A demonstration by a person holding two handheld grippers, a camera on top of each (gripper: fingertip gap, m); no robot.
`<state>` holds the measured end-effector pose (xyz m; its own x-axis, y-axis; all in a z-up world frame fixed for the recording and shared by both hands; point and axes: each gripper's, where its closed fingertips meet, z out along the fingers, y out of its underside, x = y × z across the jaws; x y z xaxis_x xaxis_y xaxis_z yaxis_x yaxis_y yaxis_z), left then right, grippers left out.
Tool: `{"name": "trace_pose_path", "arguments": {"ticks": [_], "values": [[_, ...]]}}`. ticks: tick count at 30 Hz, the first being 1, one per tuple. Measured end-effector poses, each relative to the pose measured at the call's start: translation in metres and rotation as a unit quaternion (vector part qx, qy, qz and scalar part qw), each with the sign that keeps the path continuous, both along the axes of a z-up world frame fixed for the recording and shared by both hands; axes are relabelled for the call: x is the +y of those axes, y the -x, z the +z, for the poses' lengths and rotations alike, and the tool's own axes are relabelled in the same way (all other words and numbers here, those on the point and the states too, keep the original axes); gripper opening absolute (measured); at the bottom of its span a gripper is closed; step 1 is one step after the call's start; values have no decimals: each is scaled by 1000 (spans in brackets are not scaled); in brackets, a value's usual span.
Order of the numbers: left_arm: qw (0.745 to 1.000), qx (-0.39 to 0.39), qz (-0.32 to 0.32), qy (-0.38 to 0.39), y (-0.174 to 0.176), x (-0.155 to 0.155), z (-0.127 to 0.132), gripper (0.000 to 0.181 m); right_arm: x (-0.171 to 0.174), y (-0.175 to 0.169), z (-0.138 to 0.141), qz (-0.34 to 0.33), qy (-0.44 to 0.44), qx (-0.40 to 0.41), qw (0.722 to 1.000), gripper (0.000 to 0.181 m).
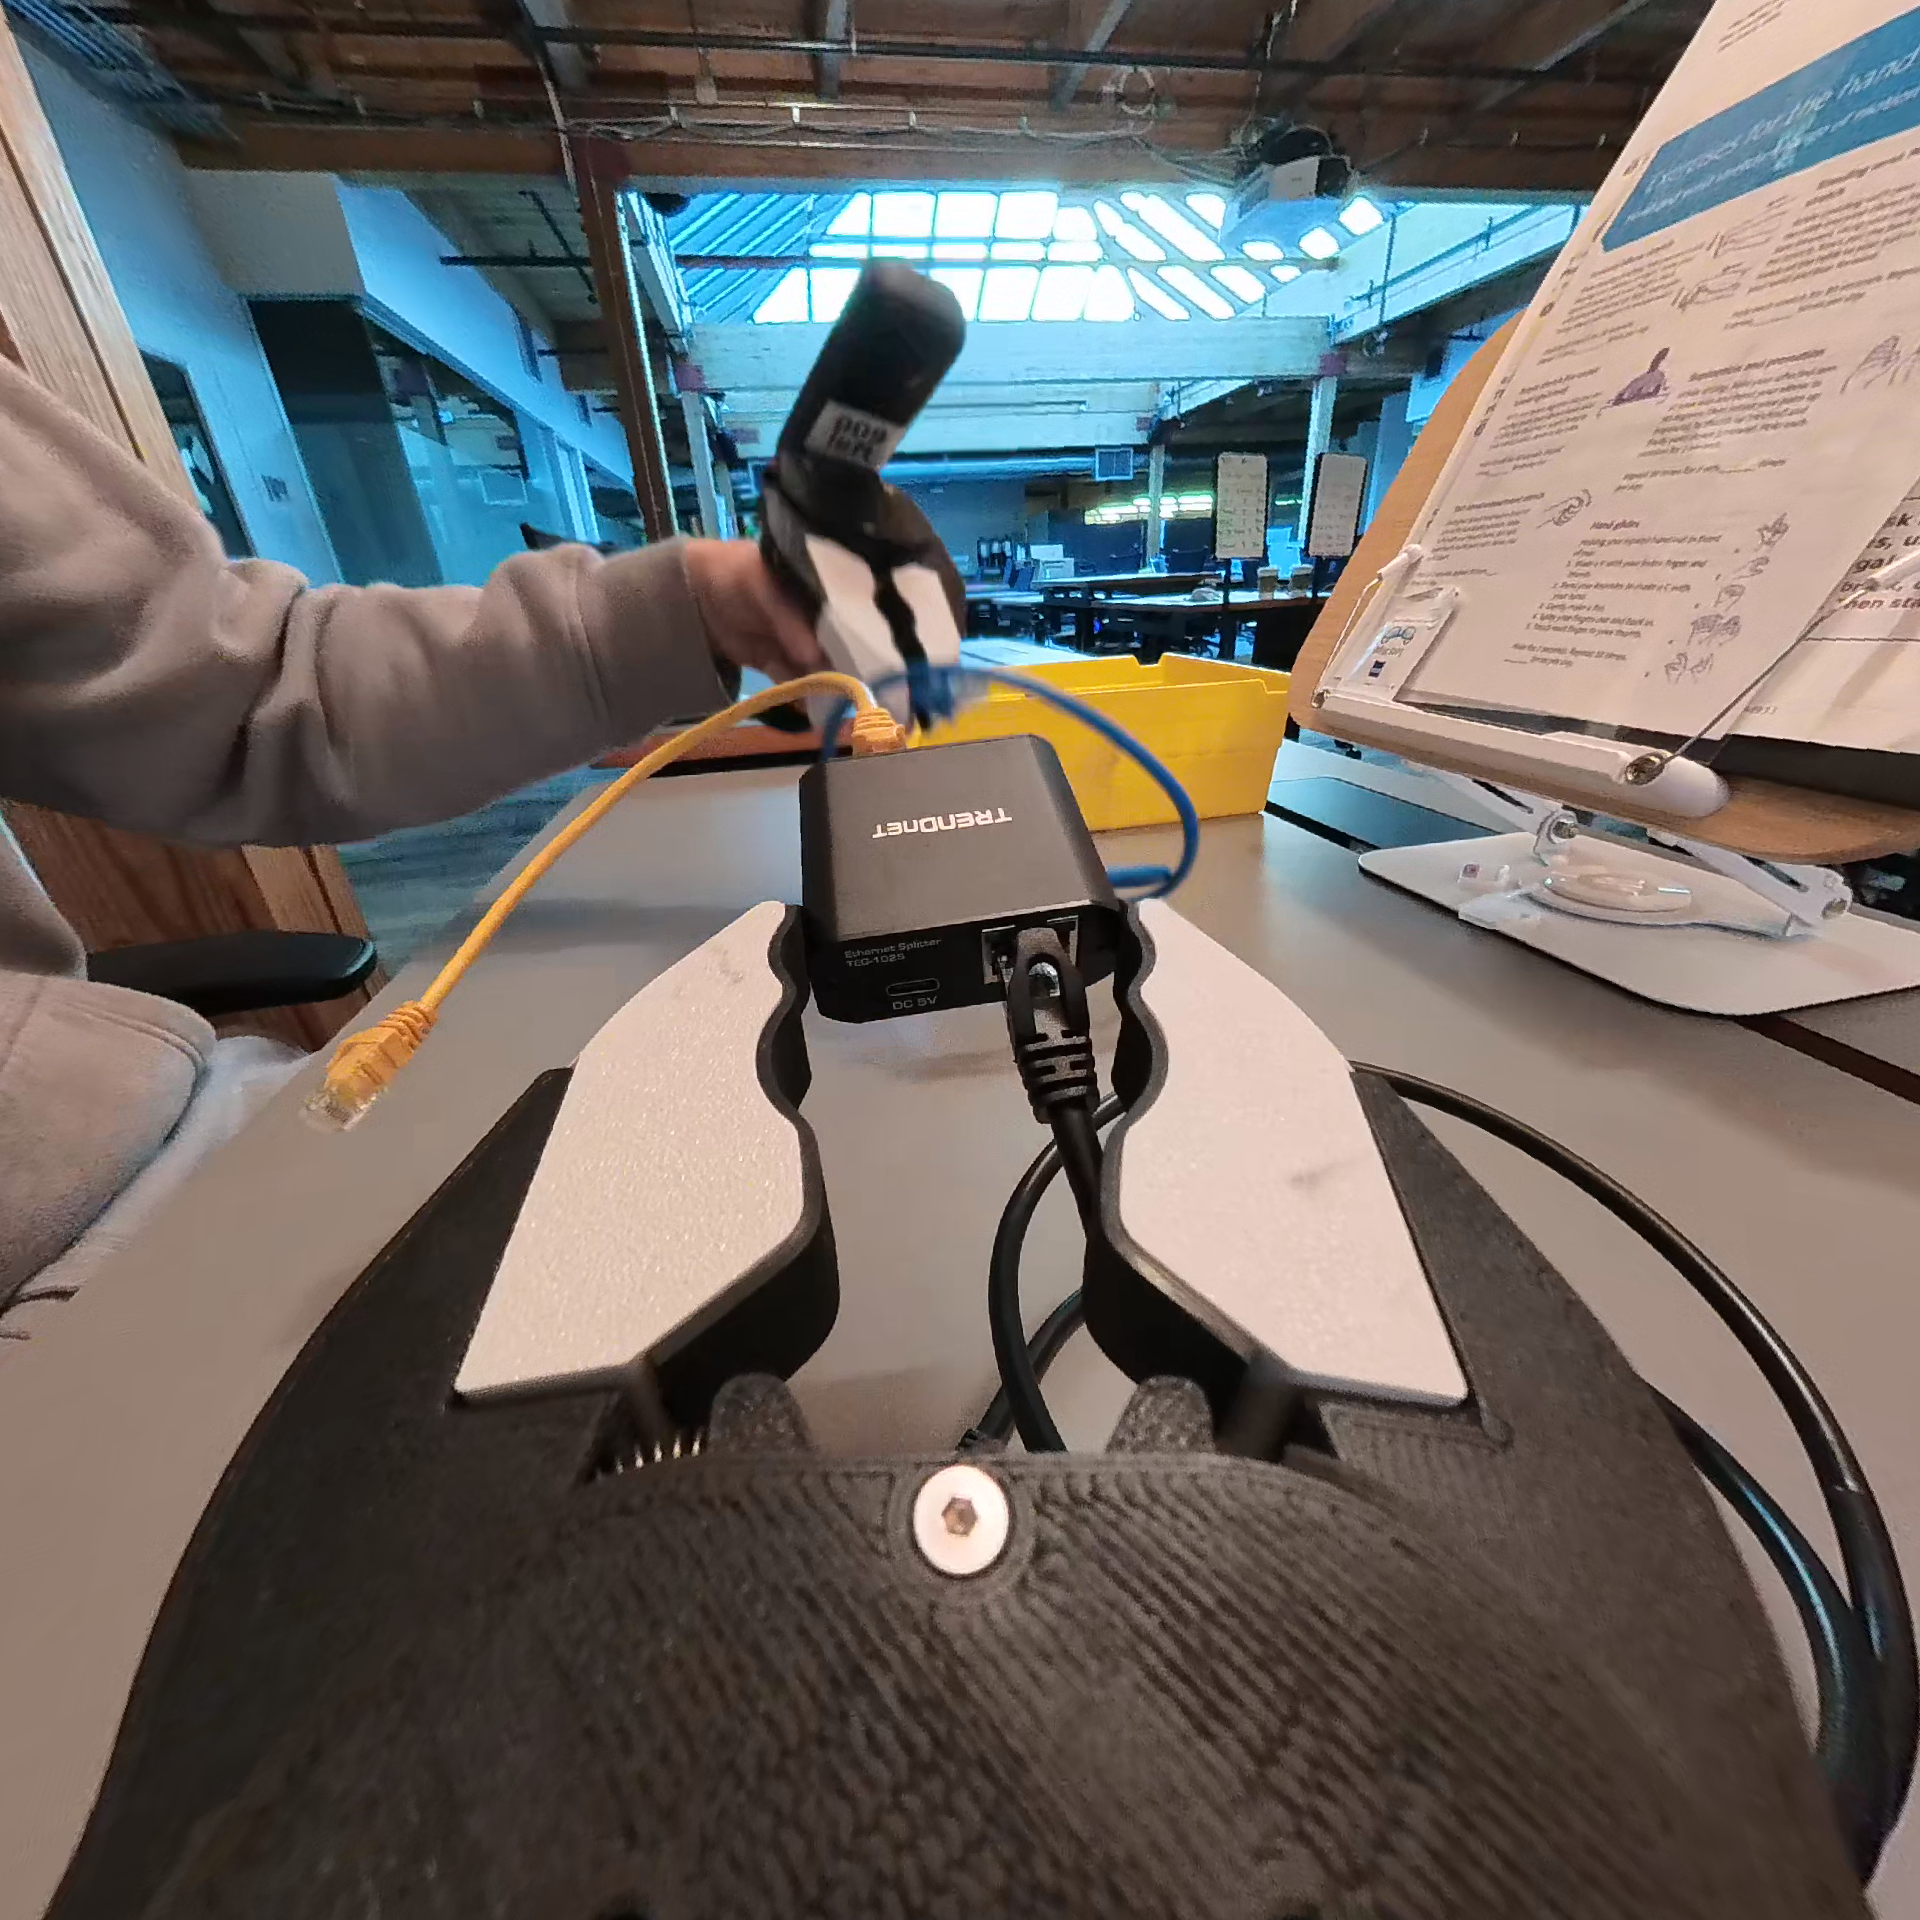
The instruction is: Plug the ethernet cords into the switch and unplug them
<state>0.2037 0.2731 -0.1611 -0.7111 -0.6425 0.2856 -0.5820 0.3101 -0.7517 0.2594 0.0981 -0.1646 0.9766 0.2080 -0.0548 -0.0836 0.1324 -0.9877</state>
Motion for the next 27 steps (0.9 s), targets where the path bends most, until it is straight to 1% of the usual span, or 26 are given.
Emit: {"name": "trace_pose_path", "arguments": {"ticks": [1, 2, 3, 4, 5, 6, 7, 9, 11, 12, 13, 14, 16, 17, 18, 19, 20, 22, 23, 25, 26, 27], "values": [[996, 21, -6, 82, 6, -8, 25, 5, -1, 0, 0, 0, -2, 0, 1000, 57], [982, 53, -26, 179, 15, -15, 53, 5, -1, 0, 1, 0, -4, 1, 1000, 57], [955, 96, -59, 273, 28, -20, 77, 5, -2, -1, 2, -1, -7, 1, 1000, 57], [924, 141, -85, 345, 37, -21, 93, 5, -2, -1, 2, 0, -10, 2, 1000, 57], [898, 179, -94, 392, 41, -19, 97, 5, -3, 0, 3, 0, -12, 3, 1000, 57], [881, 214, -85, 412, 40, -19, 88, 5, -3, 0, 3, 2, -13, 4, 1000, 57], [873, 248, -63, 415, 37, -19, 70, 5, -3, 0, 3, 3, -13, 4, 1000, 57], [862, 299, -16, 410, 29, -15, 27, 5, -4, 0, 3, 4, -13, 4, 1000, 57], [852, 328, 7, 408, 27, -9, -4, 5, -3, 1, 3, 5, -12, 3, 1000, 57], [854, 335, 25, 398, 24, -5, -17, 5, -3, 1, 2, 5, -11, 1, 1000, 57], [864, 334, 47, 373, 21, 0, -31, 5, -3, 1, 2, 4, -10, 1, 1000, 57], [881, 327, 72, 334, 16, 7, -46, 5, -3, 2, 2, 5, -9, 0, 1000, 57], [920, 305, 124, 212, 9, 24, -78, 5, -2, 1, 2, 6, -8, 2, 1000, 57], [936, 287, 139, 147, 5, 33, -89, 10, -2, 1, 2, 6, -8, 3, 1000, 57], [948, 267, 155, 82, 2, 42, -98, 24, -2, 1, 2, 7, -8, 4, 1000, 57], [953, 251, 169, 10, -1, 52, -105, 35, -2, 1, 2, 7, -9, 4, 1000, 57], [954, 236, 172, -60, 0, 60, -110, 36, -2, 1, 2, 7, -9, 4, 1000, 57], [947, 217, 160, -172, 5, 69, -111, 36, -2, 1, 1, 6, -7, 2, 1000, 57], [936, 211, 163, -229, 8, 76, -111, 37, -2, 2, 1, 6, -6, 1, 1000, 57], [896, 172, 205, -355, 7, 105, -100, 38, -2, 2, 1, 6, -5, 0, 1000, 57], [868, 138, 240, -413, 4, 122, -87, 37, -2, 2, 1, 6, -5, 0, 1000, 57], [844, 103, 274, -449, 1, 135, -72, 37, -2, 2, 1, 6, -6, 1, 1000, 57]]}}
